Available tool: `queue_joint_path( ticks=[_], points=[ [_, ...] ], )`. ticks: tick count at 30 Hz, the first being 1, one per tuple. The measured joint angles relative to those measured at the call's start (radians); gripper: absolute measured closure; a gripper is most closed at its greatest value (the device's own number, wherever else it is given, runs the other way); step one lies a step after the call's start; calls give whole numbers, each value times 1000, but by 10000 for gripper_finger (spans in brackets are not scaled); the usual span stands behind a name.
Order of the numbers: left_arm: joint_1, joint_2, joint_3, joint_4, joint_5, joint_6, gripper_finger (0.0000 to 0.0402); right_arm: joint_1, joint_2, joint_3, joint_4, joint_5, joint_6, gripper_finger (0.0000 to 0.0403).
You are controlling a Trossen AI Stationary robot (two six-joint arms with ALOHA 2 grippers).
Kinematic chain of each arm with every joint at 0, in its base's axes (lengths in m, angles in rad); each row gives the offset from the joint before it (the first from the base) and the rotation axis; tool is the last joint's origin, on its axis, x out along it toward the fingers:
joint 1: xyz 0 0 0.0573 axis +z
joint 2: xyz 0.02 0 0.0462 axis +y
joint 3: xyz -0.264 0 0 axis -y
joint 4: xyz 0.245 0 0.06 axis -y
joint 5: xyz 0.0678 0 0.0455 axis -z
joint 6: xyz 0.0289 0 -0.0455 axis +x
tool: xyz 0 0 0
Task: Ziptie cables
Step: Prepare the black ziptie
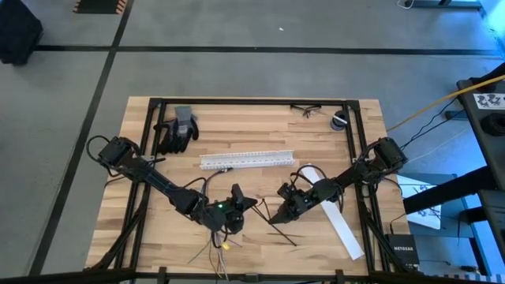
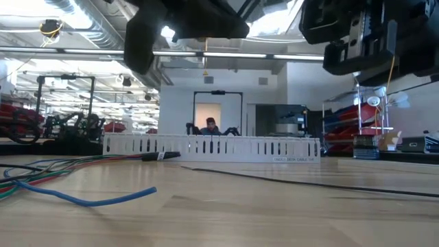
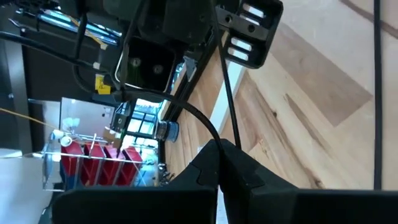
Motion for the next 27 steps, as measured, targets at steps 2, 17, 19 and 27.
queue_joint_path(
  ticks=[2, 17, 19, 27],
  points=[
    [0, 2, -3, 6, -2, 10, 401, -21, -1, 0, -6, -23, 0, 403],
    [24, 4, -4, -123, -10, -331, 401, -58, -4, 0, -217, 15, -386, 403],
    [34, 4, -4, -139, -9, -437, 401, -49, -5, 0, -289, 66, -475, 403],
    [51, 4, -4, -141, -9, -754, 401, -40, -4, -1, -427, 227, -824, 403]
  ],
)
